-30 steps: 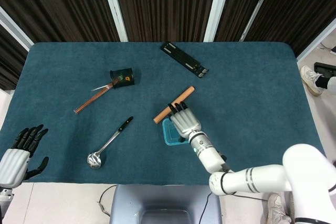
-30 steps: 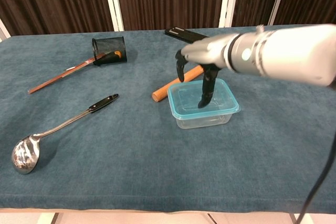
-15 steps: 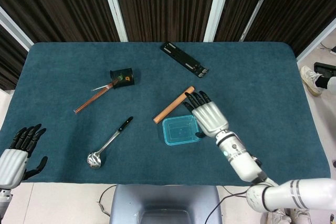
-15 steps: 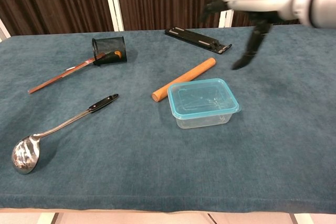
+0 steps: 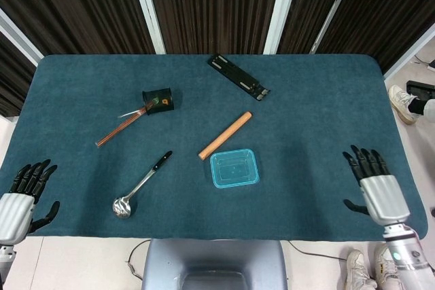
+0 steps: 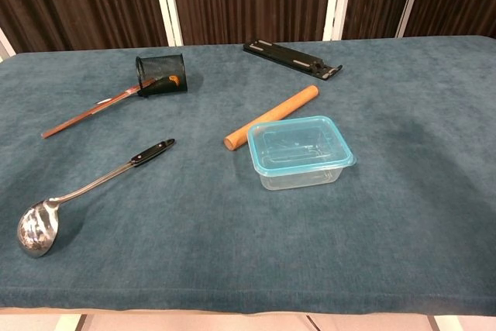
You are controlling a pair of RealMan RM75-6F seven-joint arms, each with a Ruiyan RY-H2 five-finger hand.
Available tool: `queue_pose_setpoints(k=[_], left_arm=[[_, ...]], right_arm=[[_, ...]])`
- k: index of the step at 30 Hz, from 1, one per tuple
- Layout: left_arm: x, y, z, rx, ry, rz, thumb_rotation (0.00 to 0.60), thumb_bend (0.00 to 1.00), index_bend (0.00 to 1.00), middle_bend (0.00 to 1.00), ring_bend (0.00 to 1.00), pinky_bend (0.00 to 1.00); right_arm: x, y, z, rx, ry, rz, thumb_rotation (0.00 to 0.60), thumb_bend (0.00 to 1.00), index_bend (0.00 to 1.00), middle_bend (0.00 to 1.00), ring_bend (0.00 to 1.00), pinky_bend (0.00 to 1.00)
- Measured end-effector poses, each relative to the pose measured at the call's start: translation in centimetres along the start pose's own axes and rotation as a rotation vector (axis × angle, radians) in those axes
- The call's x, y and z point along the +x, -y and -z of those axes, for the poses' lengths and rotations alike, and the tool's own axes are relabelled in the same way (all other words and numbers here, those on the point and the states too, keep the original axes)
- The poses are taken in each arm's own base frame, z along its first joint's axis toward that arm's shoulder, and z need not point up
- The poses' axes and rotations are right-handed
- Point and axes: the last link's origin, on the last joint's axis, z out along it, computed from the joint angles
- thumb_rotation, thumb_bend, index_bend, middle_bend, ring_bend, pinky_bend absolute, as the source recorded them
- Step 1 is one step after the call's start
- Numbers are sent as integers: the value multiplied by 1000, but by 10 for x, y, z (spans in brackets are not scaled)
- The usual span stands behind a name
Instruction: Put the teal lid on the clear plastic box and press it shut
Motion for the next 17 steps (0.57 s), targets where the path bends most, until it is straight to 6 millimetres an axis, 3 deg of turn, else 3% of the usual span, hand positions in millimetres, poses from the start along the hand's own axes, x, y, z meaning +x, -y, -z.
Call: queue_pose_setpoints(k=[3, 7, 17], left_arm=[[-1, 0, -1, 2, 7, -2, 600, 406, 0, 0, 0, 12], [-3, 2, -4, 12, 22, -1, 600, 406, 0, 0, 0, 12], [-4, -1, -4, -3, 25, -6, 600, 407, 0, 0, 0, 12]], right_arm=[[-10, -17, 17, -36, -17, -6, 600, 197, 60, 0, 0, 0], [-20, -25, 22, -40, 0, -54, 600, 195, 66, 0, 0, 0], [-27, -22, 25, -24, 24, -64, 600, 195, 69, 0, 0, 0]])
